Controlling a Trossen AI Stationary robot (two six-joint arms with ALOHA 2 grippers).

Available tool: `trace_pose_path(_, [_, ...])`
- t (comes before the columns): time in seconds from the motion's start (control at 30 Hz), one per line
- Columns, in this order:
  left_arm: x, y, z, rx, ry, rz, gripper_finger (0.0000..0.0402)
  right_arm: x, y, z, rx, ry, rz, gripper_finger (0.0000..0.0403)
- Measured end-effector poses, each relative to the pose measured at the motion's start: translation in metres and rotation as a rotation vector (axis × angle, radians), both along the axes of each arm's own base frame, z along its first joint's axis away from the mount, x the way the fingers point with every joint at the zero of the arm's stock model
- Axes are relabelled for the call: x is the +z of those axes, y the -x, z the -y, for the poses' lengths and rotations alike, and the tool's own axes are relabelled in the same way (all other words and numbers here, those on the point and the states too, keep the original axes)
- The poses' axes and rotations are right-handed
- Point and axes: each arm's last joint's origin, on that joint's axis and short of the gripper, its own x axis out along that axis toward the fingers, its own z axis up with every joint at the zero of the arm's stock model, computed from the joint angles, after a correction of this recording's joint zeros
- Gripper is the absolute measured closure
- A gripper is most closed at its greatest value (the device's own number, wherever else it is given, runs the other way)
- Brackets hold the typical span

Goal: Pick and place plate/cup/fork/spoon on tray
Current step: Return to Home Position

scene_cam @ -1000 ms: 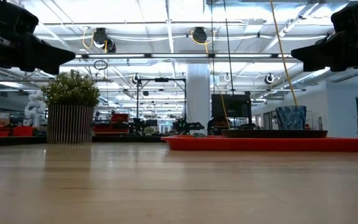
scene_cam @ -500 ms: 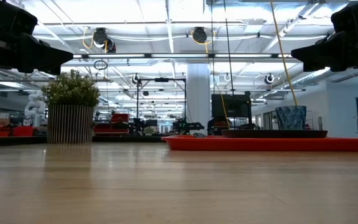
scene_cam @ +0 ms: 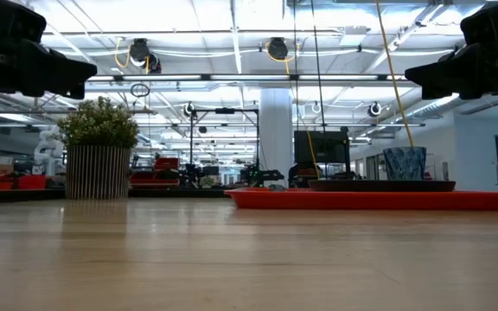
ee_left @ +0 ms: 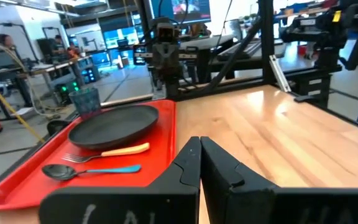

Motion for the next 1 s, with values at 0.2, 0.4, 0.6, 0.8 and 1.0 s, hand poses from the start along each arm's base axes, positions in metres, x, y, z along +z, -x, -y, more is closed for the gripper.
trace_pose_path(0.2, [-0.0012,-0.0002,-0.0023,0.066,0.034,-0.015,0.0393,0.0,0.0,0.0,0.0,0.0,0.0,0.0403])
trace_pose_path(0.4, [-0.0011,-0.0002,-0.0024,0.073,0.027,-0.014,0.0376,0.0,0.0,0.0,0.0,0.0,0.0,0.0403])
trace_pose_path(0.6, [-0.001,-0.0002,-0.0024,0.073,0.029,-0.013,0.0382,0.0,0.0,0.0,0.0,0.0,0.0,0.0403])
trace_pose_path(0.8, [-0.001,-0.0002,-0.0025,0.074,0.029,-0.013,0.0395,0.0,0.0,0.0,0.0,0.0,0.0,0.0403])
trace_pose_path(1.0, [-0.001,-0.0002,-0.0025,0.074,0.029,-0.013,0.0393,0.0,0.0,0.0,0.0,0.0,0.0,0.0403])
